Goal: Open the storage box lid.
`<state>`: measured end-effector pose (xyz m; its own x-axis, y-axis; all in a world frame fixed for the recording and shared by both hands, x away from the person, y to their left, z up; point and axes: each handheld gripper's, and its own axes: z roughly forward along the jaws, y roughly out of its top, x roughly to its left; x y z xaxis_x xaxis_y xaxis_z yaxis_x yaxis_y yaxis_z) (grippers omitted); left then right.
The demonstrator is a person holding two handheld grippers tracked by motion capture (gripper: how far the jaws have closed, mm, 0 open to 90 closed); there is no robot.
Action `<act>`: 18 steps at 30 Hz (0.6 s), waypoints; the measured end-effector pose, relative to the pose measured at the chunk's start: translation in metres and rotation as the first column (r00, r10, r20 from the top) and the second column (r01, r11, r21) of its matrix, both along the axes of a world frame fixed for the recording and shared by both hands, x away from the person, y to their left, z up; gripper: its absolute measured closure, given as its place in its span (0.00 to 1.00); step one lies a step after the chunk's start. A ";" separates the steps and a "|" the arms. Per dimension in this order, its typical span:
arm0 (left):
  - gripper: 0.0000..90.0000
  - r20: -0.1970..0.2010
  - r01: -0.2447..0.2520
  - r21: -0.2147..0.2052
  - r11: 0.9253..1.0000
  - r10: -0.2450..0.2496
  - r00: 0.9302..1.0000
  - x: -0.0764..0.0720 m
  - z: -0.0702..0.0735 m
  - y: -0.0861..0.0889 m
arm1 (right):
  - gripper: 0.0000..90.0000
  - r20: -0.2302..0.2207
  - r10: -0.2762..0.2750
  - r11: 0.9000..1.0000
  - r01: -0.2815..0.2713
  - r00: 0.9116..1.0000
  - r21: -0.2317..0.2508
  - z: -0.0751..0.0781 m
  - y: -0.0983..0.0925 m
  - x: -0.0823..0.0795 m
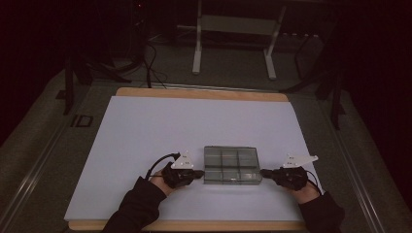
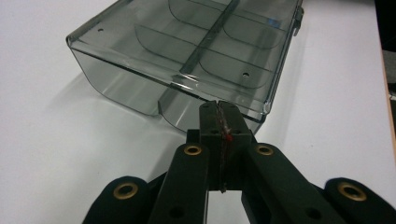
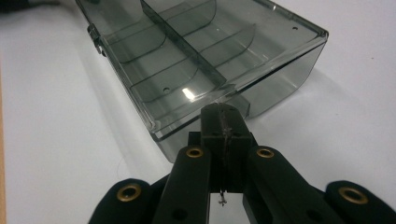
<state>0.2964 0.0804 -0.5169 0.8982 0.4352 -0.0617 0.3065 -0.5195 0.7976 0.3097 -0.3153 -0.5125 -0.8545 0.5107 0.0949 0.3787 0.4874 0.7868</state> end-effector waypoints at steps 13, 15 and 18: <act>0.76 0.065 -0.085 -0.015 0.996 0.086 0.994 0.006 0.003 -0.002 | 0.82 0.033 -0.032 0.999 0.032 0.999 0.021 0.003 0.001 0.007; 0.75 0.081 -0.096 -0.020 0.995 0.097 0.992 0.008 0.004 -0.003 | 0.80 0.042 -0.038 0.999 0.037 0.998 0.016 0.004 0.002 0.010; 0.71 0.086 -0.108 -0.044 0.993 0.111 0.990 0.010 0.004 -0.003 | 0.75 0.055 -0.051 0.999 0.050 0.997 0.022 0.006 0.003 0.014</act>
